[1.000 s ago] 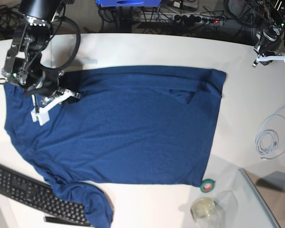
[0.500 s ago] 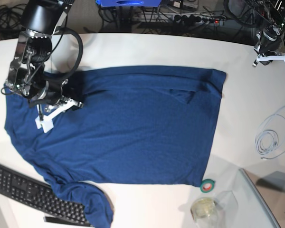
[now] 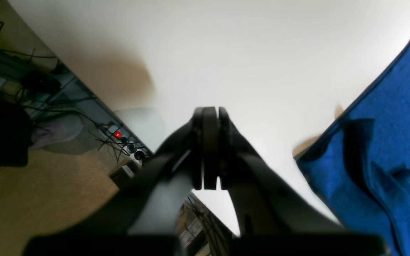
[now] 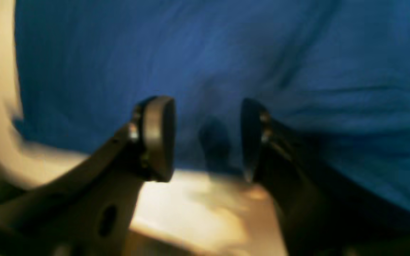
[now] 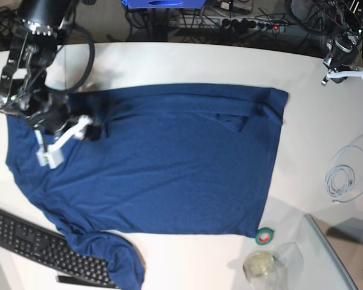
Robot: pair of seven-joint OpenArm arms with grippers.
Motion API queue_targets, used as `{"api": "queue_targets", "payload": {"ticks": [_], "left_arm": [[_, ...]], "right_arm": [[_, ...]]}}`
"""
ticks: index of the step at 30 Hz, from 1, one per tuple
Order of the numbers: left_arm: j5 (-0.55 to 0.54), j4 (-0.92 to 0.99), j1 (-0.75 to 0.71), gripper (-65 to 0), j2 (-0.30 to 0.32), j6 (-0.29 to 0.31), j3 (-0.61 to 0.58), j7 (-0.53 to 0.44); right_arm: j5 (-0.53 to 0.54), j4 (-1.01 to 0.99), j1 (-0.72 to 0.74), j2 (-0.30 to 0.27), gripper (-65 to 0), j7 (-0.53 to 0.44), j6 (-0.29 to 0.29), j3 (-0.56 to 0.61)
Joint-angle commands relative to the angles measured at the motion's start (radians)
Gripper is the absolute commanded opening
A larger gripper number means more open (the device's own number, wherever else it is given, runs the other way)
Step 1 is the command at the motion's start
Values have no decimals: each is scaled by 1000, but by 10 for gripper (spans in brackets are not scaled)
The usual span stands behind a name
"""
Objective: Layout the t-shirt on the table in an organized manner, then fold the t-shirt properly
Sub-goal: 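Move the right gripper along the shirt edge toward its corner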
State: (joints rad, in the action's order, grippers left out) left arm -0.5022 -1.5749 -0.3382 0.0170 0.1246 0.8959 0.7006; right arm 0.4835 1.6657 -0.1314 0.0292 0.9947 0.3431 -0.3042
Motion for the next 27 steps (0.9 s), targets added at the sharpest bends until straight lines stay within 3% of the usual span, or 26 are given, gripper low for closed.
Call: {"api": "queue_targets", "payload": {"ticks": [1, 5, 17, 27], "left_arm": [[-6, -14, -3, -650, 13, 4, 4, -15], [-6, -14, -3, -650, 13, 4, 4, -15], [-6, -14, -25, -650, 33, 4, 6, -15], [-6, -14, -25, -650, 33, 4, 6, -17]], "right_arm": [[22, 38, -14, -5, -440, -18, 0, 55], [24, 17, -66, 1, -650, -67, -54, 138], [24, -137, -64, 18, -644, -69, -55, 139], [24, -240, 19, 11, -644, -70, -55, 130]]}}
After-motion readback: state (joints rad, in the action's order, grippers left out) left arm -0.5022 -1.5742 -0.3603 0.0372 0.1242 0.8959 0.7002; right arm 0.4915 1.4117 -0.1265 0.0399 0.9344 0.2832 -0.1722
